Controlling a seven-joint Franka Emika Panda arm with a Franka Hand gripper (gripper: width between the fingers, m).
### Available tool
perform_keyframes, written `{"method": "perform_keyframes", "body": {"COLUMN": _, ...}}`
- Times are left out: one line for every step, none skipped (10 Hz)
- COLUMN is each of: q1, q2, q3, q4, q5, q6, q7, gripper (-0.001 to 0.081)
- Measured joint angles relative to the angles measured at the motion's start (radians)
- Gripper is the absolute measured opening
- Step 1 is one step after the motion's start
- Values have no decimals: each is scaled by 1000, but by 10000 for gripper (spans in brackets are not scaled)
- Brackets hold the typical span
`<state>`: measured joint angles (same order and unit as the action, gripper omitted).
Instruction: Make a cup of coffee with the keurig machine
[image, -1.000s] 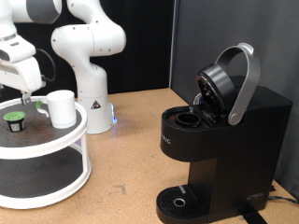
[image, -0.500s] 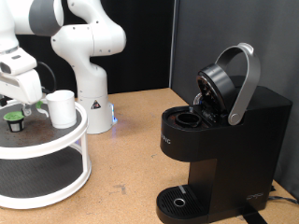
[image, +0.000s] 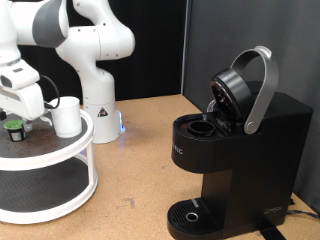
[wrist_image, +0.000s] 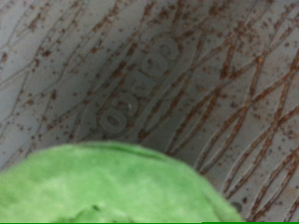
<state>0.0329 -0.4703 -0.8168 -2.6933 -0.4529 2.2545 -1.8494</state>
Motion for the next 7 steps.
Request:
{"method": "perform_keyframes", "body": {"q1": 0, "q2": 8, "q3": -1, "q4": -1, "q5": 0, "q6": 7, "q7": 0, "gripper": 807}}
{"method": "perform_keyframes", "body": {"q1": 0, "q2": 14, "q3": -4, "q4": -1, "q5": 0, "q6": 12, "q7": 0, "gripper": 807}}
{"method": "perform_keyframes", "body": {"q1": 0, "q2": 19, "q3": -6, "q4": -1, "q5": 2, "q6": 15, "q7": 0, "gripper": 807}}
{"method": "perform_keyframes", "body": {"q1": 0, "q2": 22, "q3": -9, "q4": -1, "q5": 4, "q6": 17, "q7": 0, "gripper": 717}}
{"method": "perform_keyframes", "body": {"q1": 1, "q2": 22, "q3": -10, "q4": -1, "q5": 7, "q6": 22, "q7": 0, "gripper": 717}}
{"method": "perform_keyframes", "body": {"q1": 1, "q2": 22, "q3": -10, "q4": -1, "q5": 11, "q6": 24, "q7": 0, "gripper": 540}}
{"method": "perform_keyframes", "body": {"q1": 1, "q2": 22, "q3": -11, "q4": 0, "q5": 18, "q6": 24, "q7": 0, "gripper": 474}}
